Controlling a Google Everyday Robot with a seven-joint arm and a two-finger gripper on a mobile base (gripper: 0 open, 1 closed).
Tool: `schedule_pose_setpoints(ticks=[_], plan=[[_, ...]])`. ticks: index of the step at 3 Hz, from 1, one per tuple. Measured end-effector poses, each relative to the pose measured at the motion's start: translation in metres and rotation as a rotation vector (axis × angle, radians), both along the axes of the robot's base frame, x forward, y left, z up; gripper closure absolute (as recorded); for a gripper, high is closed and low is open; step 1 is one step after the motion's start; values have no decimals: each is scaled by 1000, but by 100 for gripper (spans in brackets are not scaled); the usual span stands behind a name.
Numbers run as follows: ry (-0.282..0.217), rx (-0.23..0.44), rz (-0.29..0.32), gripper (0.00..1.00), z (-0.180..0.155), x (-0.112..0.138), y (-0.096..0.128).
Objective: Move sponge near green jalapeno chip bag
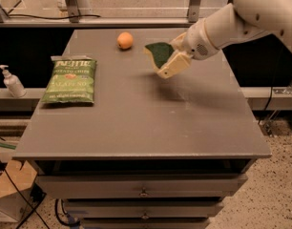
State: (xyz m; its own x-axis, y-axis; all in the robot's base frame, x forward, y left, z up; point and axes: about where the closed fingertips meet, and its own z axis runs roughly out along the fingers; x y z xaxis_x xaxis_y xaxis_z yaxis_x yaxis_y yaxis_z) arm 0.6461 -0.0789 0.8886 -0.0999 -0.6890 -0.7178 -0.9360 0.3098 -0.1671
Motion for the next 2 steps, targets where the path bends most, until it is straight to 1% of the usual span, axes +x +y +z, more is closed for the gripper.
schedule_pose_setpoints(ticks=[1, 2], plan=[[46, 100, 116, 100, -21, -15, 60], [75, 218, 214, 83, -24, -29, 112]])
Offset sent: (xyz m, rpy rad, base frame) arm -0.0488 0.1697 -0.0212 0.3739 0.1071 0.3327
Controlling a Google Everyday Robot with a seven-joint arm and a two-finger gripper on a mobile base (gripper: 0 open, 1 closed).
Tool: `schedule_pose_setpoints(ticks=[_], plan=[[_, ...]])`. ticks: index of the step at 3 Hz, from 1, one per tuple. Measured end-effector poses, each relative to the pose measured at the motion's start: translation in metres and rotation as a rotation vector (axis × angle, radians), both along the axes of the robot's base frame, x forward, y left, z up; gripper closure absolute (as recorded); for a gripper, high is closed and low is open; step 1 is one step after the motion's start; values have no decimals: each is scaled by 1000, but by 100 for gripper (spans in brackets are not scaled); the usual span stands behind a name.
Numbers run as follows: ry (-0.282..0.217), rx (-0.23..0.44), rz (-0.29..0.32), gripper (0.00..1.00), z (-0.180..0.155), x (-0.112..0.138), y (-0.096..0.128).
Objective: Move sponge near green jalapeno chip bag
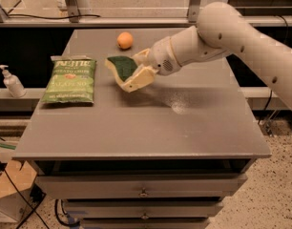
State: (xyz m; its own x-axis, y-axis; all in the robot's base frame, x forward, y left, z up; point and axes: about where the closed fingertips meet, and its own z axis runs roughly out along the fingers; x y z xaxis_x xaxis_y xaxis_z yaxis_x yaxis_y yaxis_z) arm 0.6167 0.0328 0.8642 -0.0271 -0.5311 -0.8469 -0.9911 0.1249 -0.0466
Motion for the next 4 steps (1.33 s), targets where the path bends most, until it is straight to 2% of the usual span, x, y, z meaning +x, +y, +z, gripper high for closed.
schedule_pose_setpoints(ticks=[1, 3, 4], plan=[[37, 117, 38, 59, 8, -9, 33], [41, 120, 49, 13, 8, -11, 39], [42, 120, 53, 0, 8, -12, 41]])
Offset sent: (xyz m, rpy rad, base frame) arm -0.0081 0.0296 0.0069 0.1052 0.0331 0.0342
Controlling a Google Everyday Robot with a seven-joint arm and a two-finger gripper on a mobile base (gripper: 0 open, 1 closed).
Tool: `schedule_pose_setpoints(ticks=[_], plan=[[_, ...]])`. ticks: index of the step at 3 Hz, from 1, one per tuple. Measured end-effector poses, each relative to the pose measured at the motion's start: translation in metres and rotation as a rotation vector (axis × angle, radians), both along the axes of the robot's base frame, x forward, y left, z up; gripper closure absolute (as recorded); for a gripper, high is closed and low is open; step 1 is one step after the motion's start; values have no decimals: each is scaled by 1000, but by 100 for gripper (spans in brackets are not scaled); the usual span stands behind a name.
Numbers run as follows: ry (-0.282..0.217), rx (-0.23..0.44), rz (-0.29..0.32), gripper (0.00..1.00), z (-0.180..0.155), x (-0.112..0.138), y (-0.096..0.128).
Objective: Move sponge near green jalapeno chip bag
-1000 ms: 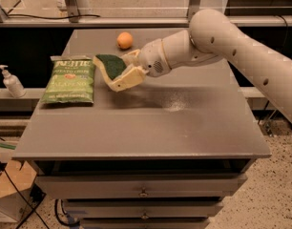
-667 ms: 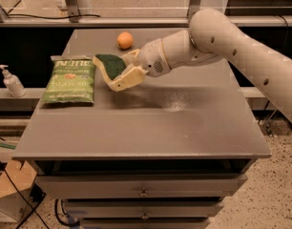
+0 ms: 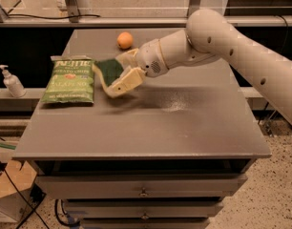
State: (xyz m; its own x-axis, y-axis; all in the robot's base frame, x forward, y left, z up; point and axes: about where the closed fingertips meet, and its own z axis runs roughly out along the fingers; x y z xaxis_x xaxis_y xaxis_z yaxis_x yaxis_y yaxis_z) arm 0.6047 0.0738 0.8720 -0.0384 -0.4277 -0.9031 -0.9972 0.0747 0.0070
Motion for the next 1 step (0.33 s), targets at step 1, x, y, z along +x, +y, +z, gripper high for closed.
schedule_pose_setpoints(ticks=[1], plan=[[0, 0, 0, 0, 0, 0, 0]])
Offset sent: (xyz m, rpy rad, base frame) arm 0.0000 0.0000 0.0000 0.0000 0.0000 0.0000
